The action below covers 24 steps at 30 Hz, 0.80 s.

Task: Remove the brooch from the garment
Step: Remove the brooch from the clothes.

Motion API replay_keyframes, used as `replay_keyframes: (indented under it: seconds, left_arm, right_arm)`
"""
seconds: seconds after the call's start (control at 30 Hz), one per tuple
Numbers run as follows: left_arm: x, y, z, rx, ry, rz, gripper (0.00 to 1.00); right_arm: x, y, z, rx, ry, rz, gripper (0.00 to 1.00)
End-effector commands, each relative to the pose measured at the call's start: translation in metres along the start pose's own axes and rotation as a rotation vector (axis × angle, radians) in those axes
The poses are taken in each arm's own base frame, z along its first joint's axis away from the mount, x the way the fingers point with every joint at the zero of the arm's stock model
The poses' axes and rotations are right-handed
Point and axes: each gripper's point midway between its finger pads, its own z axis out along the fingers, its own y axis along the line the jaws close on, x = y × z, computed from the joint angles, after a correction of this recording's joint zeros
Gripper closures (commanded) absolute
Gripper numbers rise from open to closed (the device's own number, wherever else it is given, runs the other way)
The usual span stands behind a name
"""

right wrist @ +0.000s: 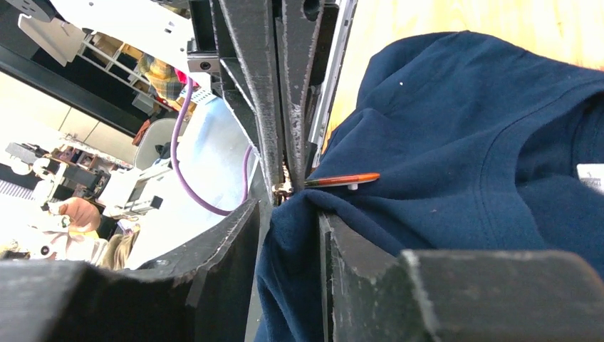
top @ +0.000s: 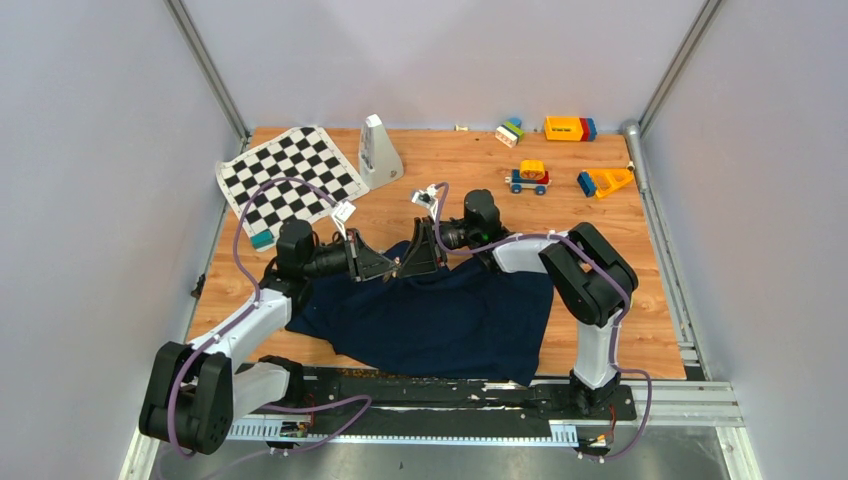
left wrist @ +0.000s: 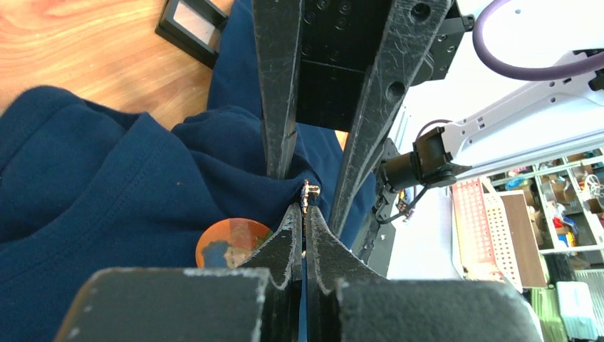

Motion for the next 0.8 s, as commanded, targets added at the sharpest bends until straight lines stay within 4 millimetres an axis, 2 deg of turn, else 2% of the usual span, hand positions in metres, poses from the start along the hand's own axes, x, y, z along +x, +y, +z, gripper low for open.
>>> replay_keyframes:
  seconds: [0.0, 0.07, 0.13, 0.23, 0.3, 0.43, 0.63, 0.7, 0.77]
  left_arm:
    - [-0.023, -0.019, 0.002, 0.049, -0.04, 0.086, 1.0]
    - [-0.023, -0.016, 0.002, 0.037, -0.041, 0.086, 1.0]
    - [-0.022, -0.014, 0.002, 0.024, -0.042, 0.078, 1.0]
    - [-0.023, -0.011, 0.002, 0.009, -0.045, 0.067, 1.0]
    - [-0.023, -0.008, 0.002, -0.008, -0.044, 0.056, 1.0]
    - [-0.021, -0.003, 0.002, -0.037, -0.04, 0.047, 1.0]
    - [-0.021, 0.0, 0.001, -0.06, -0.041, 0.033, 1.0]
    - [-0.02, 0.001, 0.001, -0.066, -0.035, 0.031, 1.0]
    - [-0.02, 0.003, 0.0, -0.089, -0.028, 0.029, 1.0]
  right_arm:
    - [-0.003, 0.017, 0.005, -0.067, 0.005, -0.099, 0.64]
    - [-0.004, 0.018, 0.001, -0.079, -0.002, -0.081, 0.69]
    - [-0.006, 0.02, -0.002, -0.094, -0.009, -0.078, 0.69]
    - [-0.006, 0.02, -0.006, -0.101, -0.022, -0.076, 0.54]
    - [-0.007, 0.018, -0.007, -0.091, -0.034, -0.073, 0.5]
    - [-0.012, 0.012, -0.013, -0.048, -0.083, -0.063, 0.54]
    - [-0.018, 0.003, -0.016, -0.002, -0.121, -0.047, 0.78]
    - [-0.019, 0.001, -0.017, 0.008, -0.129, -0.041, 0.78]
    - [-0.02, -0.001, -0.019, 0.023, -0.144, -0.038, 0.75]
